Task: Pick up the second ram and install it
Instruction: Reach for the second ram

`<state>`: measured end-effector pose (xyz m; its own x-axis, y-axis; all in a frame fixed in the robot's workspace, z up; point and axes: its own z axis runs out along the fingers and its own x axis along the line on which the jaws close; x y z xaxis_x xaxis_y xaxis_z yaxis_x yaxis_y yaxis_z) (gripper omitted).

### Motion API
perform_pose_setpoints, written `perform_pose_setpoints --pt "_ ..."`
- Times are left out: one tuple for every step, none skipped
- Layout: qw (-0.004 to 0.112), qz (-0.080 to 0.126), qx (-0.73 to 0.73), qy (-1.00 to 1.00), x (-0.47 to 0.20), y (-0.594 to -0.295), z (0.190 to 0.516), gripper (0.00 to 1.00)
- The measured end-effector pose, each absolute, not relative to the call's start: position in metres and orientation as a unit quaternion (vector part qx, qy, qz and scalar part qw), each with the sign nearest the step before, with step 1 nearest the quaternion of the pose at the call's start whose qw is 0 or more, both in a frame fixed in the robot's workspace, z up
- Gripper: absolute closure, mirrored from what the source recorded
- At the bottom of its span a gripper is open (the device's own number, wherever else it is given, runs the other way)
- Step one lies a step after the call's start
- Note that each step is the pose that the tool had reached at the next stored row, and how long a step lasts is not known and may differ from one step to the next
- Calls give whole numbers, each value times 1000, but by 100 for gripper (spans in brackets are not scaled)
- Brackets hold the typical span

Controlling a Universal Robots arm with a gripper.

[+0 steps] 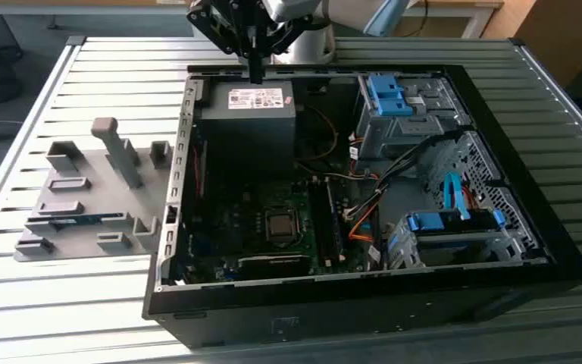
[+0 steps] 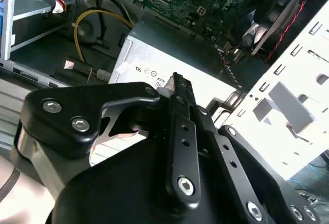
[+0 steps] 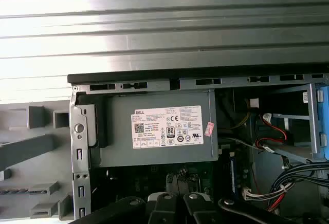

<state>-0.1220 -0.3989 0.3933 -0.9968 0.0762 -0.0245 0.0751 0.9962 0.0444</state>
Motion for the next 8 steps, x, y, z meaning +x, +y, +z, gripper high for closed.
perform_pose_setpoints --pt "13 22 38 999 -122 -399 393 89" --pt "13 22 38 999 -122 -399 393 89" --pt "13 22 38 999 -123 -399 393 89" --pt "13 22 38 999 -124 -399 393 89" --pt "13 22 38 999 -124 -399 393 89" --pt "13 22 38 999 -124 -399 393 89" --pt "13 22 38 999 -124 -399 393 89" --pt "13 22 38 999 -124 -399 393 89"
